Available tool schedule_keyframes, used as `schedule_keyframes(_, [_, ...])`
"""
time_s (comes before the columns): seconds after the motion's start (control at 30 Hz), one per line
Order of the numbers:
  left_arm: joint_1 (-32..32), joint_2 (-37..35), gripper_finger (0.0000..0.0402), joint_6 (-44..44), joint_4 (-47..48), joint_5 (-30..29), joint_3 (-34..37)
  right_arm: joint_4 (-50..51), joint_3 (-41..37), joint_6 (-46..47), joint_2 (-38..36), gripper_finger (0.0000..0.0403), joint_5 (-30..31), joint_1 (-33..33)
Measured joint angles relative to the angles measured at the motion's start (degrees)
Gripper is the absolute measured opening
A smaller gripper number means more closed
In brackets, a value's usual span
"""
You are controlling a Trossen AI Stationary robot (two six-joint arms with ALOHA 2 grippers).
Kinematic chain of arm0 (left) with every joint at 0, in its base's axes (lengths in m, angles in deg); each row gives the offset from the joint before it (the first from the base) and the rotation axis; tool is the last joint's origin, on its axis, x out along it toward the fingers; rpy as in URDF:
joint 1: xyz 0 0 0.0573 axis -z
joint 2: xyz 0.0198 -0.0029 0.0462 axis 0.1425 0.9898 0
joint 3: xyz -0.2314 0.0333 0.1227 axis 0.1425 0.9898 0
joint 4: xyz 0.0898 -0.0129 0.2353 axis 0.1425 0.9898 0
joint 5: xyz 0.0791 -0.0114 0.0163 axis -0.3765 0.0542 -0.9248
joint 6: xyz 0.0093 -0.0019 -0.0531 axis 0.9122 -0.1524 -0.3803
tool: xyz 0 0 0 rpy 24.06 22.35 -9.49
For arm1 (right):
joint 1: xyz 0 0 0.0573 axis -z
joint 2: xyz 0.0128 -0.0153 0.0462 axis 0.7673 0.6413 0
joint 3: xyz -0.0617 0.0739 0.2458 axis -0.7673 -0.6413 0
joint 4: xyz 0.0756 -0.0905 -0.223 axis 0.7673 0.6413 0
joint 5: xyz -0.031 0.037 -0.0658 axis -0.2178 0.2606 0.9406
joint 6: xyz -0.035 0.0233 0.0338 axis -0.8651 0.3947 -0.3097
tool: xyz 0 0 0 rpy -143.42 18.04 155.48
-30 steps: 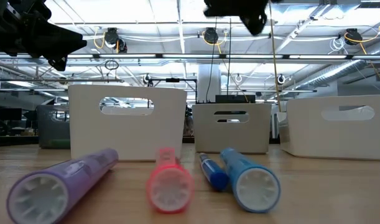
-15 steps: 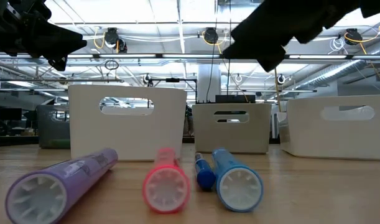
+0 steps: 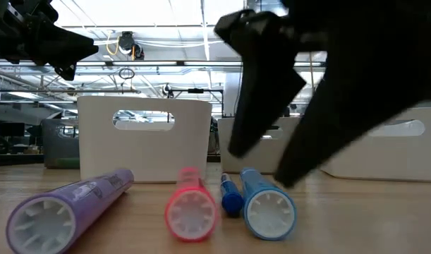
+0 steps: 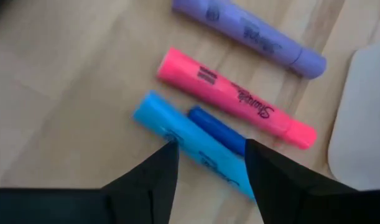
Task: Pick & Place Markers
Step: Put the blue highlighter into the left white bin
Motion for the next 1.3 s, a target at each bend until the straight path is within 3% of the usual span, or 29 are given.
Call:
schedule_keyframes(0.13, [0.00, -0.02, 0.0090, 0.01, 0.00, 0.00, 0.00, 3.68, 2.95, -0.62, 1.57, 0.0175, -1.37, 0.80])
schedule_keyframes(0.43, [0.00, -0.02, 0.0090, 0.00, -0.02, 0.00, 0.00, 5.51, 1.36, -0.26, 1.58, 0.0158, -8.86, 4.15])
schedule_keyframes(0.8, [0.00, -0.02, 0.0090, 0.00, 0.00, 0.00, 0.00, 6.25, -3.97, 4.89, 1.29, 0.0151, -9.50, 5.18])
schedule_keyframes(0.93, [0.00, -0.02, 0.0090, 0.01, 0.00, 0.00, 0.00, 6.90, -4.18, 7.71, 1.39, 0.0117, -12.23, 5.26])
schedule_keyframes(1.1, [0.00, -0.02, 0.0090, 0.02, 0.00, 0.00, 0.00, 7.70, -4.22, 11.23, 1.38, 0.0042, -12.07, 5.19])
schedule_keyframes(1.3, [0.00, -0.01, 0.0090, 0.02, -0.02, 0.00, 0.00, 10.95, -4.62, 15.31, -3.05, 0.0041, -11.57, 5.13])
